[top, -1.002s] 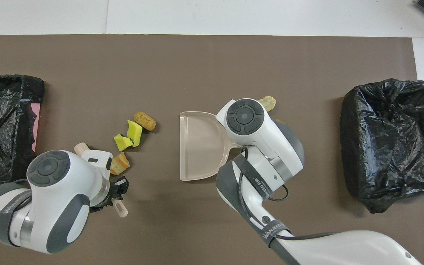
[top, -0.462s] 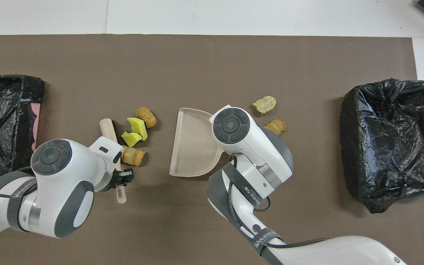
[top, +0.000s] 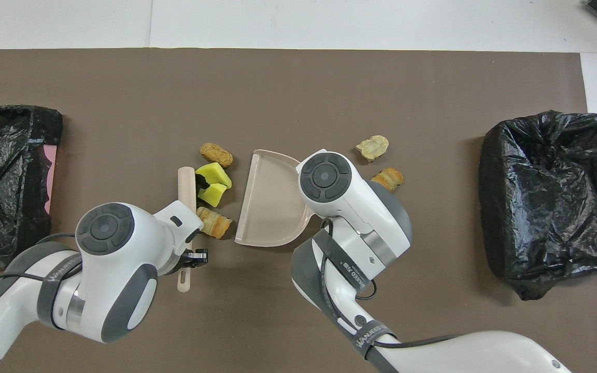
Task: Sweep and dump trash in bin
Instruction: 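Brush the debris into the dustpan held by the right gripper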
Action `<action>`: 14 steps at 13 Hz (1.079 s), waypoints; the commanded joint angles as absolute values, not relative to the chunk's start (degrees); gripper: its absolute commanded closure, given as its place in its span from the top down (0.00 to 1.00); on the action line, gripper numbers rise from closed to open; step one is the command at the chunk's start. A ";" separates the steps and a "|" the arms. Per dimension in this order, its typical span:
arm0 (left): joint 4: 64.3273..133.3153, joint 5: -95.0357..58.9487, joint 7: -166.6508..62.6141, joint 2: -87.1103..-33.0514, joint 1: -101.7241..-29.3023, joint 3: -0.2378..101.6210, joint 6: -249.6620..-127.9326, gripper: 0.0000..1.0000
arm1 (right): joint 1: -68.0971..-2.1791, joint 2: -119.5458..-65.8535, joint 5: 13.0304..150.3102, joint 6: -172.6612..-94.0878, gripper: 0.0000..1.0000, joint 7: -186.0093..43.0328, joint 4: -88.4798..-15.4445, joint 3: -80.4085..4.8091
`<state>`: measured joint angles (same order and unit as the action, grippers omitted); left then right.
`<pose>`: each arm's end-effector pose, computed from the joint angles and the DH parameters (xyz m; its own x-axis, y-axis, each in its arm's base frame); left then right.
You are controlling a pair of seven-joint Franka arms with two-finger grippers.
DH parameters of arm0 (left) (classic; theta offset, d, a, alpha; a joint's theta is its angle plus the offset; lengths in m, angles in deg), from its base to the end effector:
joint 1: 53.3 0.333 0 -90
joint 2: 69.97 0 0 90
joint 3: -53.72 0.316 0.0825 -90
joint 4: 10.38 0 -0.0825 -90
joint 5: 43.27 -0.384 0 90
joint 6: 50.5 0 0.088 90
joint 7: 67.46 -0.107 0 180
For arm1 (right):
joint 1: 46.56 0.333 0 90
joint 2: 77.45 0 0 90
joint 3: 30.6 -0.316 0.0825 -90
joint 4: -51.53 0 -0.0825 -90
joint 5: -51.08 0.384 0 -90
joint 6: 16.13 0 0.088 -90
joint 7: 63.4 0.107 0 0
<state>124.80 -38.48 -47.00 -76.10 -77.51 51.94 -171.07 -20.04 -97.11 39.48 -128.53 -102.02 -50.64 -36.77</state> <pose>0.4206 -0.2094 0.3594 0.9858 -0.0480 -0.1609 -0.0477 -0.9988 0.0057 0.5344 0.3219 0.3522 0.2296 0.9495 -0.2141 0.9721 -0.2345 0.0024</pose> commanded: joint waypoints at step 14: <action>106.62 -32.28 -54.36 -73.23 -79.68 53.10 -158.25 0.00 | -19.76 -97.05 39.30 -126.34 0.00 -100.32 -49.81 -37.10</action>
